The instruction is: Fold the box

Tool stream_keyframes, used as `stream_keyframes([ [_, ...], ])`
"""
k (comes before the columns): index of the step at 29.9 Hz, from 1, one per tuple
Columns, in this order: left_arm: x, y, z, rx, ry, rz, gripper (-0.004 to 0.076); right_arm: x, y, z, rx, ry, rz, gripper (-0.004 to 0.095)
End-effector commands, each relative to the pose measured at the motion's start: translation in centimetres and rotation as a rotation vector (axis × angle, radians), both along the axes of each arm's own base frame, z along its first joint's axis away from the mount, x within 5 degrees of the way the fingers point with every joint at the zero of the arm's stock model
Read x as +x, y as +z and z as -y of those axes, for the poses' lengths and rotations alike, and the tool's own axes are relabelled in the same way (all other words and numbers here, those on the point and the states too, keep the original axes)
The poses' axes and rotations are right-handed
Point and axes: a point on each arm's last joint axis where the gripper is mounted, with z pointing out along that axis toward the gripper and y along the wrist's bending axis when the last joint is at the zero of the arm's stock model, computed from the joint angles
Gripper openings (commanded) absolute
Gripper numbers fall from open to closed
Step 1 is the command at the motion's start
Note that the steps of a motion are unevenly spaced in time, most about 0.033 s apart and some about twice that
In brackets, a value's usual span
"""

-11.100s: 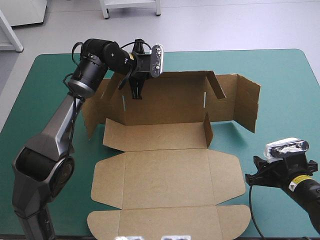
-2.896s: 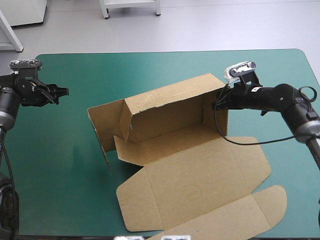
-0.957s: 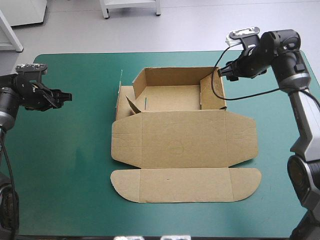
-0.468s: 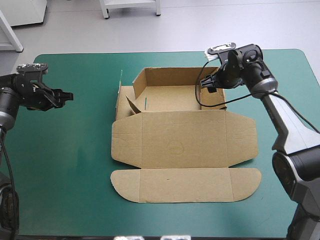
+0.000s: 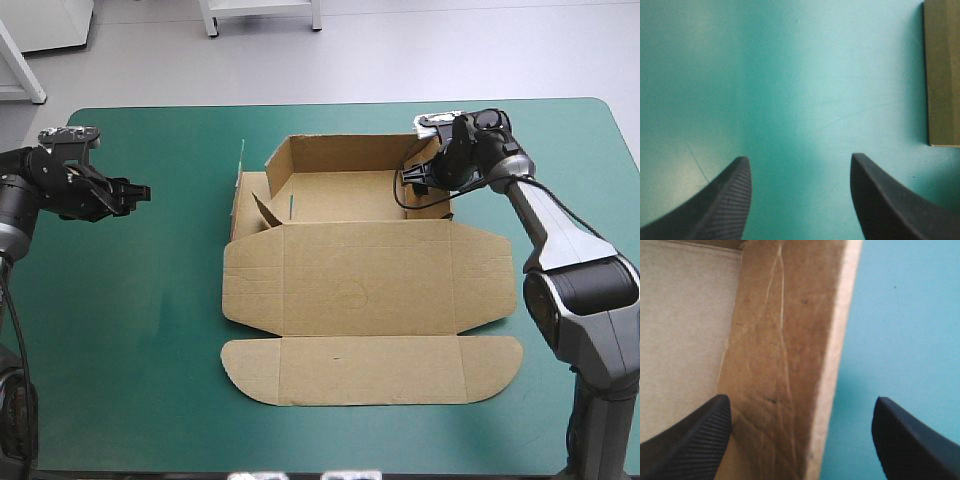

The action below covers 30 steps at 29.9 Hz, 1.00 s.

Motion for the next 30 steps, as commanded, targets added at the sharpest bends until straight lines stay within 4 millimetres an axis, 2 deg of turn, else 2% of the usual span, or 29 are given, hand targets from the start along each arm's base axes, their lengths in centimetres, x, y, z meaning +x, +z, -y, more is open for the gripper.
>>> stream_keyframes([
  [1,-0.6,2.3,0.4,-0.007,0.000,0.100,0.0423,-0.1,4.0,0.3,0.057,-0.005,0.142,0.0627],
  [4,-0.6,2.3,0.5,-0.012,-0.001,0.099,0.0423,0.0,4.1,0.4,0.049,0.009,0.150,0.0419],
  [8,-0.7,2.3,0.5,-0.015,-0.002,0.091,0.0423,-0.1,4.0,0.5,0.017,0.055,0.139,0.0024],
  [9,-0.7,2.3,0.5,-0.015,-0.002,0.091,0.0423,-0.1,3.9,0.5,0.015,0.057,0.137,-0.0014],
  [14,-0.6,2.3,0.6,-0.022,-0.008,0.101,0.0412,-0.2,4.8,0.5,0.018,0.065,0.181,-0.0019],
  [19,-0.6,2.3,0.6,-0.020,-0.013,0.104,0.0384,-1.1,8.5,1.7,0.113,0.053,0.302,-0.0019],
  [22,-0.8,2.2,0.9,-0.040,-0.049,0.085,0.0384,-1.7,10.3,3.1,0.188,0.060,0.350,-0.0019],
  [26,-0.9,2.4,2.3,-0.142,-0.161,0.092,0.0384,-2.6,12.8,5.0,0.283,0.079,0.418,-0.0019],
  [30,-0.5,3.1,3.1,-0.225,-0.200,0.168,0.0384,-4.0,15.5,6.8,0.358,0.100,0.506,-0.0019],
])
